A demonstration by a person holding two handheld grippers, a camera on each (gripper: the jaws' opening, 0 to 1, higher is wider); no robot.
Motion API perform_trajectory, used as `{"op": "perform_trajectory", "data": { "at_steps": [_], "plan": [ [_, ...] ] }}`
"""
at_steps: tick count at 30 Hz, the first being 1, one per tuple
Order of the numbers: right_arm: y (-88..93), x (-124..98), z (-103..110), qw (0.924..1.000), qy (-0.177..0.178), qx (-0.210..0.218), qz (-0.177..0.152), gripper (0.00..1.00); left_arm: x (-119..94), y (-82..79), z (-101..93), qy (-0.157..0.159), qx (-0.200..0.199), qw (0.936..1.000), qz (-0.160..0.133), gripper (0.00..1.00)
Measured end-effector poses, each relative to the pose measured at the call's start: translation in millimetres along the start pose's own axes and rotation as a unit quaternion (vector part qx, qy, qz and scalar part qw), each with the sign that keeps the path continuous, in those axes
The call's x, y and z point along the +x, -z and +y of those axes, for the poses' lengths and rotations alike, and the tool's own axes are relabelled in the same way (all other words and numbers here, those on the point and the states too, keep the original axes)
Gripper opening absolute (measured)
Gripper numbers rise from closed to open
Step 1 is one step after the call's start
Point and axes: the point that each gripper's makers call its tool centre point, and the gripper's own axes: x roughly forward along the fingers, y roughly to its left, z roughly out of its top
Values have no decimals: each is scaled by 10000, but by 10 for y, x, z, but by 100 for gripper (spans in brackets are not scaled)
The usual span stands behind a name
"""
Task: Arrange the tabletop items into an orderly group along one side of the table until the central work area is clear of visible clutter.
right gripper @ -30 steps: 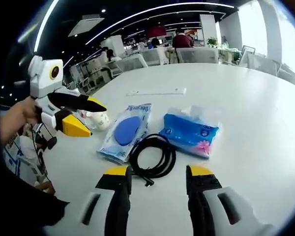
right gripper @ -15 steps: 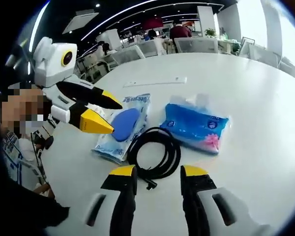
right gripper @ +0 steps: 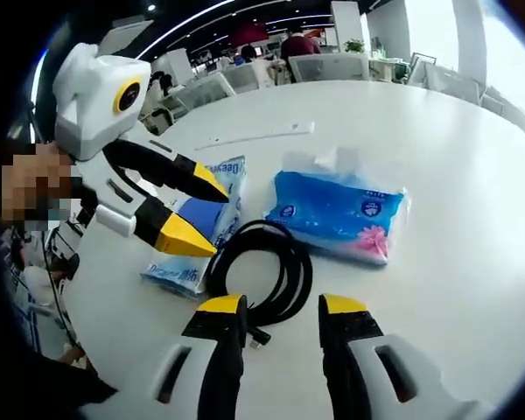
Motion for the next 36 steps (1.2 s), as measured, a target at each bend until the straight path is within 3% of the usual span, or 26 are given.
{"op": "perform_trajectory", "data": {
  "at_steps": [13,18,23,36],
  "plan": [
    [98,108,-40,9994,146,325,33,23,207,107,73,93,-131,9992,360,31],
    [100,117,18,9980,69,625,8,19,246,168,29,148,-310,9985,416,24],
    [106,139,19,9975,101,695,33,19,281,234,-6,153,-307,9981,511,24],
    [162,233,-14,9931,29,1168,114,19,312,234,51,128,-379,9982,445,17]
  ]
}}
